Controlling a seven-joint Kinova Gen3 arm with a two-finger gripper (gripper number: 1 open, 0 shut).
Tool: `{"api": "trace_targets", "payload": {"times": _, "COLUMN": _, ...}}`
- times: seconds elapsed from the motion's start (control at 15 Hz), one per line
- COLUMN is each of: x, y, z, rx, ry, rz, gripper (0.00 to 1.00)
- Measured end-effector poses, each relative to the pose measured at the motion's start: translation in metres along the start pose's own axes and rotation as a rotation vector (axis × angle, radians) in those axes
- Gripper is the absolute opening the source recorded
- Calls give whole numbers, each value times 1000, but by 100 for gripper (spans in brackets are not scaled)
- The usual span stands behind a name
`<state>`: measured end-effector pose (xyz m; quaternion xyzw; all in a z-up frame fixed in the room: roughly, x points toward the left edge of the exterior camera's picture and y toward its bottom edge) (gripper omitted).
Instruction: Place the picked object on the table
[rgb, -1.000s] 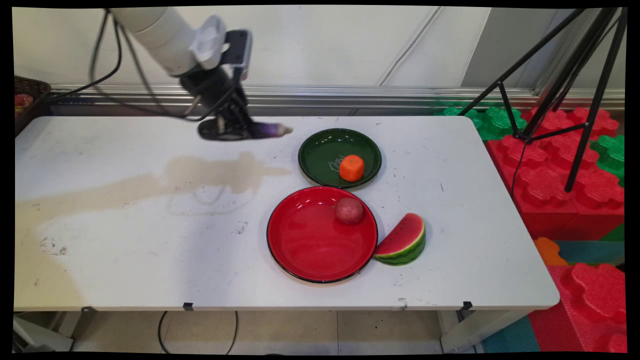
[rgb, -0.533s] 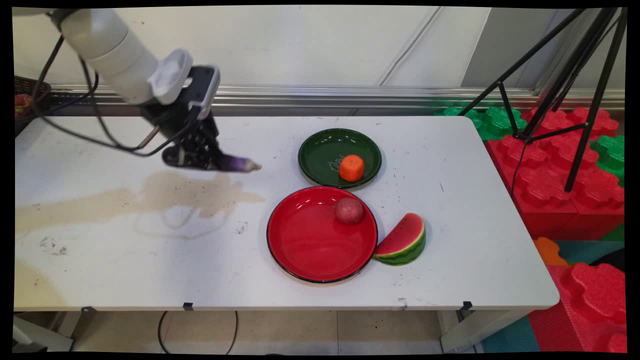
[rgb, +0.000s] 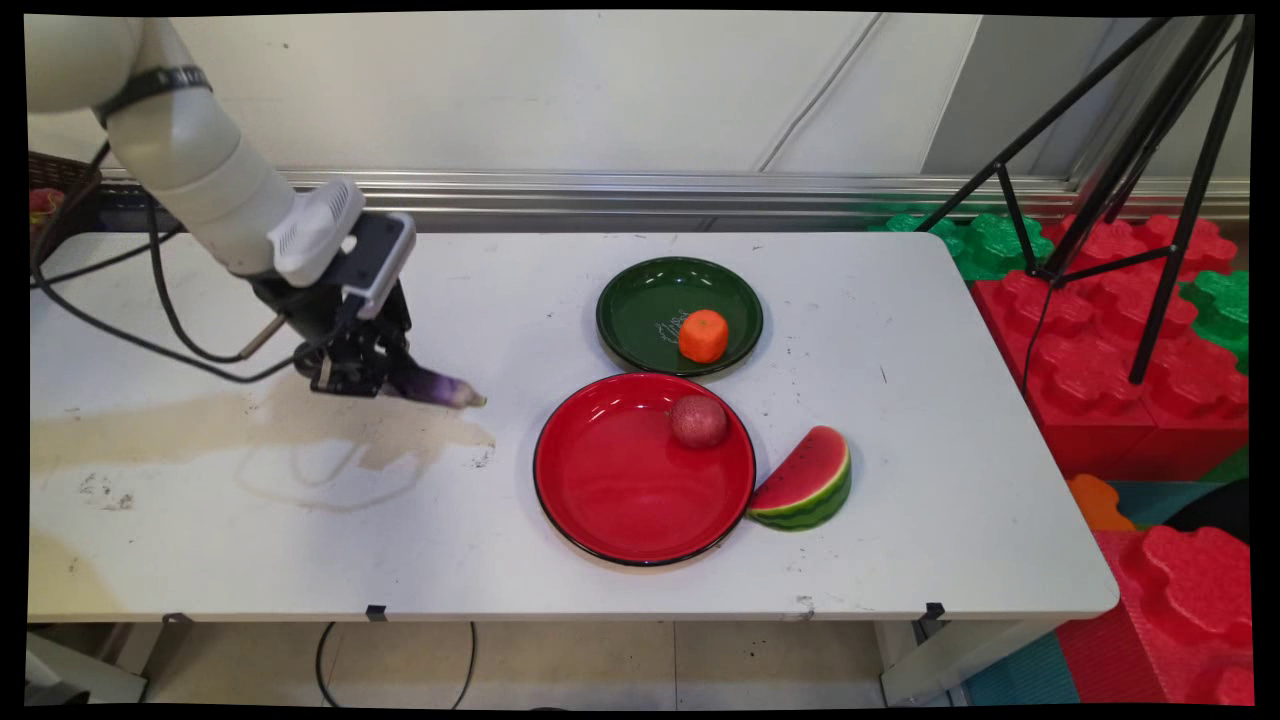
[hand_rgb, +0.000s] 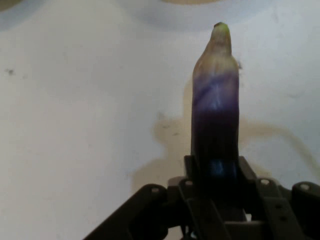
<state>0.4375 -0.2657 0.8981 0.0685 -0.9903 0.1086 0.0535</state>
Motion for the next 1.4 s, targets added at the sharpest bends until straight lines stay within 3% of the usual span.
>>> {"api": "trace_targets", "payload": {"times": 0.67, "x": 4, "y": 13, "z": 51, "rx": -49, "ry": -8, "rz": 118, "gripper": 0}}
{"api": "trace_targets", "payload": {"times": 0.93, "x": 10, "y": 12, "z": 70, "rx": -47, "ry": 1, "rz": 148, "gripper": 0}}
{"api": "trace_targets", "payload": {"times": 1.0, "x": 11, "y": 12, "z": 73, "rx": -46, "ry": 2, "rz": 150, "gripper": 100}}
{"api": "trace_targets", "payload": {"times": 1.4, "x": 13, "y": 13, "z": 83, "rx": -30, "ry": 10, "rz": 166, "gripper": 100}}
